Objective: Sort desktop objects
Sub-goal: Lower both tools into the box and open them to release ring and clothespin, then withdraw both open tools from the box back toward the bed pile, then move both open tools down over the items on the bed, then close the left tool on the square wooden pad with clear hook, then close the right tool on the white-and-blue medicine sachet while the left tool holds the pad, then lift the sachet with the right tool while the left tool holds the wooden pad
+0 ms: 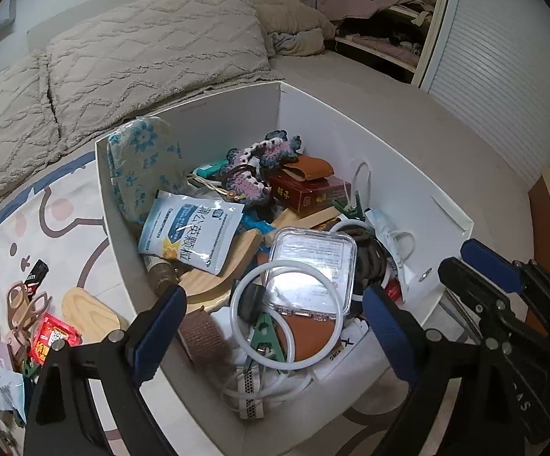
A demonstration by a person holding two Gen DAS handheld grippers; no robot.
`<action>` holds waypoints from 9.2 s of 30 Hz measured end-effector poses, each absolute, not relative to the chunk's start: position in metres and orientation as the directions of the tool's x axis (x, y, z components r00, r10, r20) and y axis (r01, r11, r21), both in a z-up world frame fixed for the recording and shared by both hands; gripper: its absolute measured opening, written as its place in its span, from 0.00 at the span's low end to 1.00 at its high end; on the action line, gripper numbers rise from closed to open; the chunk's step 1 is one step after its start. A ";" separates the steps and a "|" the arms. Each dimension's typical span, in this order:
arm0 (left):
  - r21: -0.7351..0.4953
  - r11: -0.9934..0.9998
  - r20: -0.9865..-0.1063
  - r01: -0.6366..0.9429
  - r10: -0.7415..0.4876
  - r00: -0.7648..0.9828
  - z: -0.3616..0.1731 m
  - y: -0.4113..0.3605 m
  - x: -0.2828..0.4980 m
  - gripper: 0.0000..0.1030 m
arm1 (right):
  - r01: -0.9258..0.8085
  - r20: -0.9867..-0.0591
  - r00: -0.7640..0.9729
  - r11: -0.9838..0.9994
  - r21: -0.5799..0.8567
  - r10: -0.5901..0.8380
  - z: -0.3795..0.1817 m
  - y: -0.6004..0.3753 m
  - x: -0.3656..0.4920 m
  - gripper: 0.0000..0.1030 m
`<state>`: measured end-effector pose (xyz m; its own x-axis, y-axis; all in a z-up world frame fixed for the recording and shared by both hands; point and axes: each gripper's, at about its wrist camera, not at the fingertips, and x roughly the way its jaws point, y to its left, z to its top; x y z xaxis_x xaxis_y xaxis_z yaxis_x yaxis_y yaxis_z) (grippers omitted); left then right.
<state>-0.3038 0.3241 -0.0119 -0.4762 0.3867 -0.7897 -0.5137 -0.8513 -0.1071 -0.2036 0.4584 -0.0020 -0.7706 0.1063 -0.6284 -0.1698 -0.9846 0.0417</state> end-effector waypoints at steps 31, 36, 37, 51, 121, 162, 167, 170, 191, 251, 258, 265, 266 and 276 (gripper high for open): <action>-0.123 -0.872 -0.711 -0.474 0.410 -0.571 -0.001 0.278 -0.278 1.00 | -0.298 -0.591 -0.757 -0.952 -0.066 0.278 0.000 0.460 -0.205 1.00; -0.105 -0.880 -0.694 -0.464 0.399 -0.599 0.003 0.273 -0.274 1.00 | -0.310 -0.585 -0.758 -0.949 -0.063 0.287 0.001 0.460 -0.203 1.00; -0.099 -0.881 -0.692 -0.462 0.395 -0.604 0.004 0.273 -0.273 1.00 | -0.309 -0.584 -0.760 -0.949 -0.062 0.286 0.001 0.460 -0.203 1.00; -0.064 -0.903 -0.664 -0.425 0.356 -0.657 0.008 0.253 -0.268 1.00 | -0.297 -0.575 -0.765 -0.951 -0.085 0.290 0.004 0.450 -0.202 1.00; -0.054 -0.993 -0.412 0.109 -0.078 -0.908 0.064 -0.085 -0.137 1.00 | 0.085 -0.406 -0.911 -0.996 -0.011 -0.073 0.045 0.275 -0.182 1.00; -0.118 -0.958 -0.739 0.260 -0.091 -0.668 -0.085 -0.161 -0.222 1.00 | 0.385 -0.697 -0.681 -0.919 -0.082 -0.224 -0.081 0.148 -0.230 1.00; -0.054 -0.963 -0.771 0.266 -0.129 -0.624 -0.101 -0.155 -0.236 1.00 | 0.396 -0.739 -0.635 -0.916 -0.062 -0.224 -0.098 0.147 -0.239 1.00; -0.029 -0.961 -0.786 0.276 -0.148 -0.600 -0.110 -0.154 -0.240 1.00 | 0.399 -0.757 -0.608 -0.916 -0.032 -0.238 -0.105 0.149 -0.245 1.00; -0.075 -0.979 -0.804 0.189 -0.053 -0.592 -0.118 -0.146 -0.225 0.63 | 0.409 -0.806 -0.519 -0.911 0.058 -0.285 -0.119 0.138 -0.274 1.00; -0.300 -0.907 -0.735 -0.297 0.418 -0.534 -0.107 -0.050 -0.175 0.82 | 0.661 -0.764 -0.451 -0.748 0.062 -0.462 -0.117 0.120 -0.211 0.74; -0.259 -0.924 -0.733 -0.283 0.378 -0.565 -0.104 -0.048 -0.172 0.82 | 0.603 -0.726 -0.489 -0.789 0.119 -0.483 -0.089 0.129 -0.228 0.74; -0.188 -0.946 -0.757 -0.265 0.312 -0.574 -0.102 -0.047 -0.163 0.82 | 0.645 -0.753 -0.394 -0.742 0.182 -0.527 -0.091 0.100 -0.250 0.71; -0.187 -0.944 -0.757 -0.271 0.314 -0.574 -0.102 -0.046 -0.161 0.82 | 0.643 -0.759 -0.395 -0.745 0.174 -0.518 -0.093 0.099 -0.253 0.71; -0.184 -0.941 -0.773 -0.285 0.317 -0.549 -0.104 -0.046 -0.160 0.82 | 0.591 -0.790 -0.467 -0.805 0.056 -0.397 -0.094 0.104 -0.291 0.71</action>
<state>-0.1603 -0.0461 -0.1042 -0.5493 0.3173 -0.7730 -0.2850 -0.9408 -0.1836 -0.2906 0.1036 -0.0945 -0.4666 -0.3973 -0.7902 0.5910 -0.8048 0.0557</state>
